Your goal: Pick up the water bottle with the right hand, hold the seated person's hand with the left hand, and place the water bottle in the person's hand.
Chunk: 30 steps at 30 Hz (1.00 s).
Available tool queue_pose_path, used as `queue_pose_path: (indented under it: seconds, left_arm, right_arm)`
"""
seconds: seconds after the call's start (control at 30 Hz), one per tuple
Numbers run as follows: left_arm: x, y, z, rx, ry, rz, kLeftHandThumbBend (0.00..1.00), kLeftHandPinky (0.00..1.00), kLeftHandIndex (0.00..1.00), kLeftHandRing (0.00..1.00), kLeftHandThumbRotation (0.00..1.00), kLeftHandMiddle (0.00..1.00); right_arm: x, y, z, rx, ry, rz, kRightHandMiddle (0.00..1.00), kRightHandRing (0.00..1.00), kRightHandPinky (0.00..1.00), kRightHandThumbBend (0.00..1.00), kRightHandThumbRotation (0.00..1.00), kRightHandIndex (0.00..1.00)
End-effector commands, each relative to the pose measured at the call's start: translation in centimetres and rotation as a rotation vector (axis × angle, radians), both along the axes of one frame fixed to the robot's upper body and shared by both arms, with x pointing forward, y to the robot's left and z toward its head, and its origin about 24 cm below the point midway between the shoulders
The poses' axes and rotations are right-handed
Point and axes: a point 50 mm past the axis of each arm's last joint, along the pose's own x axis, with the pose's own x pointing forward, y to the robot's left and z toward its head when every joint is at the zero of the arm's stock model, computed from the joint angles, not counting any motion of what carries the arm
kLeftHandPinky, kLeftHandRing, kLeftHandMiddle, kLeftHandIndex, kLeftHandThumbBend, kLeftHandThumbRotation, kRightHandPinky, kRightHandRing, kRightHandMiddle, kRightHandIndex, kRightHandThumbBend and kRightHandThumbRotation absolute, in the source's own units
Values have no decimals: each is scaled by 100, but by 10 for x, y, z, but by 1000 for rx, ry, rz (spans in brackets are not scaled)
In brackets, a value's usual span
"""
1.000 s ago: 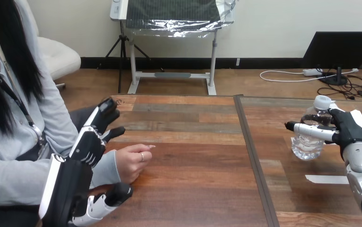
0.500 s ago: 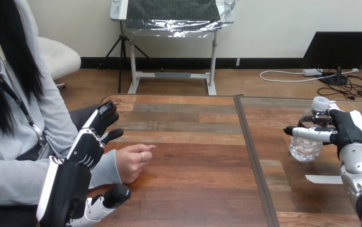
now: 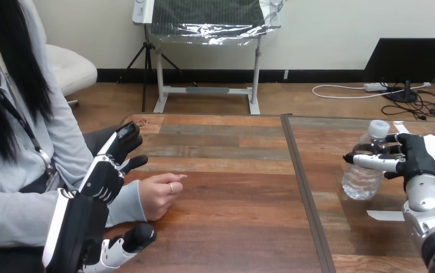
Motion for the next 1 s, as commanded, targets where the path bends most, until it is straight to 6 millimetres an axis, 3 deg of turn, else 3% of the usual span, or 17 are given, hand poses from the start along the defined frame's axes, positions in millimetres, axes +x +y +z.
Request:
queue_pose_path:
  seconds: [0.0,0.47,0.97]
  left_arm:
    - [5,0,16,11,-88,-8,100,81,90,90,71,92]
    - [4,1,15,27,-74,-14,100,80,89,90,72,91]
    - [3,1,15,42,-48,-19,100,81,90,91,73,93]
  right_arm:
    - [10,8,12,-6,-74,-4,58,57,52,88,0,56]
    - [11,11,13,81,-123,-44,53,47,41,86,0,51]
    - [16,16,20,111,-178,-25,51,46,40,84,0,50]
